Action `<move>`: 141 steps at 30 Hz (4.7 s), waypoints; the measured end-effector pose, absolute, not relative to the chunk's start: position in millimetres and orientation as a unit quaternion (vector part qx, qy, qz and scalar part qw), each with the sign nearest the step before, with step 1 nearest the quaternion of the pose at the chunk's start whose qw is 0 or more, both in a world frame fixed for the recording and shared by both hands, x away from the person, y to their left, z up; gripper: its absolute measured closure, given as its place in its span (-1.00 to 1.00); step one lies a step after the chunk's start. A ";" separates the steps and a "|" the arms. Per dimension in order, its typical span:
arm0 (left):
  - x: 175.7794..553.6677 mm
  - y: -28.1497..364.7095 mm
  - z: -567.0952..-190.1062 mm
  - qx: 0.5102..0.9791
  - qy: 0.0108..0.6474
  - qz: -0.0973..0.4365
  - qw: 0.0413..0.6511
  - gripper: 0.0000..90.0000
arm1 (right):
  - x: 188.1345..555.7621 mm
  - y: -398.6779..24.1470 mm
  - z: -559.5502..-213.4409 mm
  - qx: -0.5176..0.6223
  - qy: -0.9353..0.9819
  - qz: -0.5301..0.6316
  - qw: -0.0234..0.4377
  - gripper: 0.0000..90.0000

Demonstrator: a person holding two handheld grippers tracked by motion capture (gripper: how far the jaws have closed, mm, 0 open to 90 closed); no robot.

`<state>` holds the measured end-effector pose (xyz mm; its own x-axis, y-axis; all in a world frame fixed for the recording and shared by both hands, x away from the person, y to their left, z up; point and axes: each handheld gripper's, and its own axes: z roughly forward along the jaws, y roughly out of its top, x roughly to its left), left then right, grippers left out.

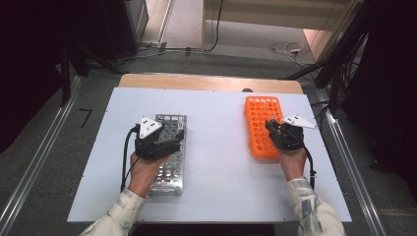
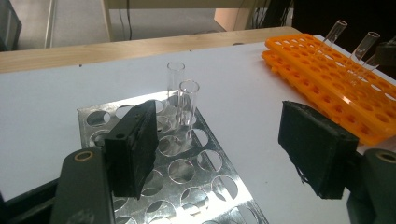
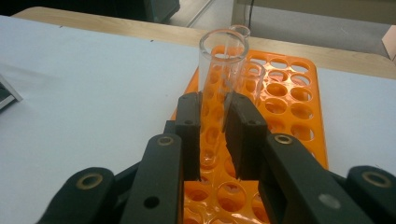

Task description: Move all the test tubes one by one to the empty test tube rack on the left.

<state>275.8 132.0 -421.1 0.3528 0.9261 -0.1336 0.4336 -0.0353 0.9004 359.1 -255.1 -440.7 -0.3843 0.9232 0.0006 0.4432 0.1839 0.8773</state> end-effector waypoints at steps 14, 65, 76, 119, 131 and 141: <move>275.5 130.6 -421.0 0.675 0.502 0.258 0.475 -0.42 | 342.0 -247.3 -424.1 0.445 0.730 0.445 0.269 0.63; 263.0 69.4 -421.5 0.726 0.421 0.211 0.501 -0.37 | 299.3 -122.6 -447.9 0.295 0.832 0.445 0.152 0.63; 264.4 63.1 -424.6 0.734 0.405 0.202 0.506 0.04 | 295.4 -116.9 -447.1 0.285 0.835 0.446 0.146 0.63; 276.4 88.6 -403.9 0.702 0.429 0.230 0.520 0.68 | 298.9 -125.3 -442.8 0.307 0.823 0.459 0.133 -0.42; 287.0 112.7 -392.8 0.672 0.454 0.249 0.530 0.68 | 301.1 -126.7 -444.0 0.312 0.823 0.455 0.134 -0.45; 294.4 128.3 -394.4 0.657 0.478 0.283 0.511 0.67 | 302.1 -127.9 -444.6 0.315 0.823 0.453 0.135 -0.45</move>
<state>294.4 128.3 -394.4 0.3833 0.9163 -0.1158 0.3380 -0.0224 0.9409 302.1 -127.9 -444.6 -0.7651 0.6408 0.0633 0.3958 0.3904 0.8312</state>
